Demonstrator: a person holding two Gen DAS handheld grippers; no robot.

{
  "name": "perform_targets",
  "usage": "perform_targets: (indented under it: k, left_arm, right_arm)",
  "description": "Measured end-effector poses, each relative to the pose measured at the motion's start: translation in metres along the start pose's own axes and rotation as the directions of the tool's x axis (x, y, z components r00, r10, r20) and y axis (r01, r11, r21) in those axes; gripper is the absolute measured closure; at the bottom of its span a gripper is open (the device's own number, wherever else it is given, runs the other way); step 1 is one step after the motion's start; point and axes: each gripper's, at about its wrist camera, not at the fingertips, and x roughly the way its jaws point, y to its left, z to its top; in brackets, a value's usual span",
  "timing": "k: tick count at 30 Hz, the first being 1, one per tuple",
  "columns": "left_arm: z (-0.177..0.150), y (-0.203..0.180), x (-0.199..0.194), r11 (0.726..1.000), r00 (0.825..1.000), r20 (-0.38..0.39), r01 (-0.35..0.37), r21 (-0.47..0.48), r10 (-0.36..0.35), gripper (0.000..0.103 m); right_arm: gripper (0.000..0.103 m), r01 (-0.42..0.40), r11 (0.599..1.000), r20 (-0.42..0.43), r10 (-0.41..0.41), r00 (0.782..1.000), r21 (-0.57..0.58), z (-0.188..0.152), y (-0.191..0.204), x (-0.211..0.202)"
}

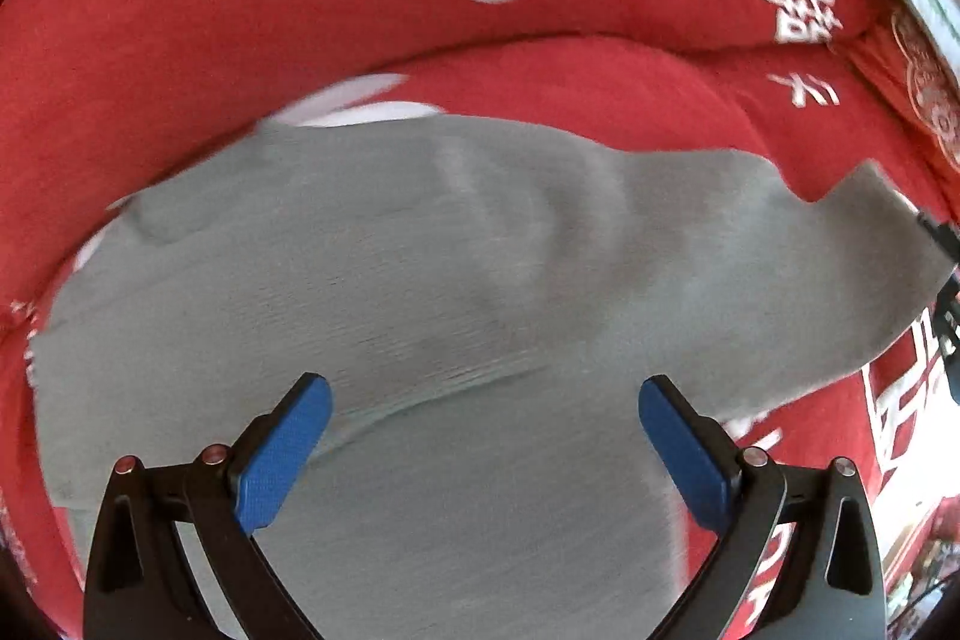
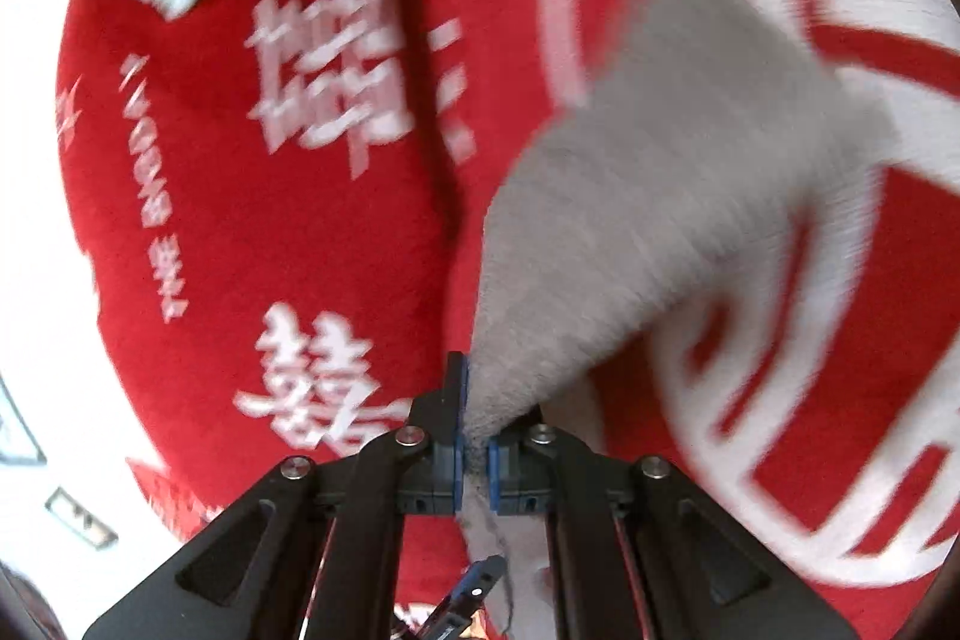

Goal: Fold small clothes

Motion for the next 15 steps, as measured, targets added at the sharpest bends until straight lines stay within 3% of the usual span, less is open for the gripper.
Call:
perform_targets:
  k: [5,10,12,14,15]
  left_arm:
    - [-0.017,0.069,-0.023,0.994,0.999,0.016,-0.049,-0.094,0.051,0.0]
    - [-0.04,0.131,-0.037,0.977,0.994,0.009,-0.109,-0.185,0.113,0.0]
    - [-0.056,0.153,-0.041,0.966,0.992,0.0,-0.124,-0.227,0.128,0.0]
    - [-0.074,0.177,-0.045,0.954,0.99,-0.013,-0.138,-0.268,0.139,0.0]
    - [-0.08,0.185,-0.045,0.948,0.989,-0.019,-0.143,-0.286,0.144,0.0]
  right_arm:
    - [0.097,-0.06,0.989,-0.126,0.043,0.991,-0.134,-0.036,0.057,0.046]
    - [0.097,-0.098,0.927,-0.308,-0.019,0.951,-0.362,-0.104,0.124,0.117]
    - [0.097,-0.106,0.864,-0.381,-0.103,0.919,-0.492,-0.148,0.146,0.152]
    - [0.097,-0.12,0.803,-0.442,-0.192,0.876,-0.584,-0.192,0.155,0.184]
    - [0.096,-0.123,0.771,-0.474,-0.249,0.845,-0.624,-0.218,0.154,0.202]
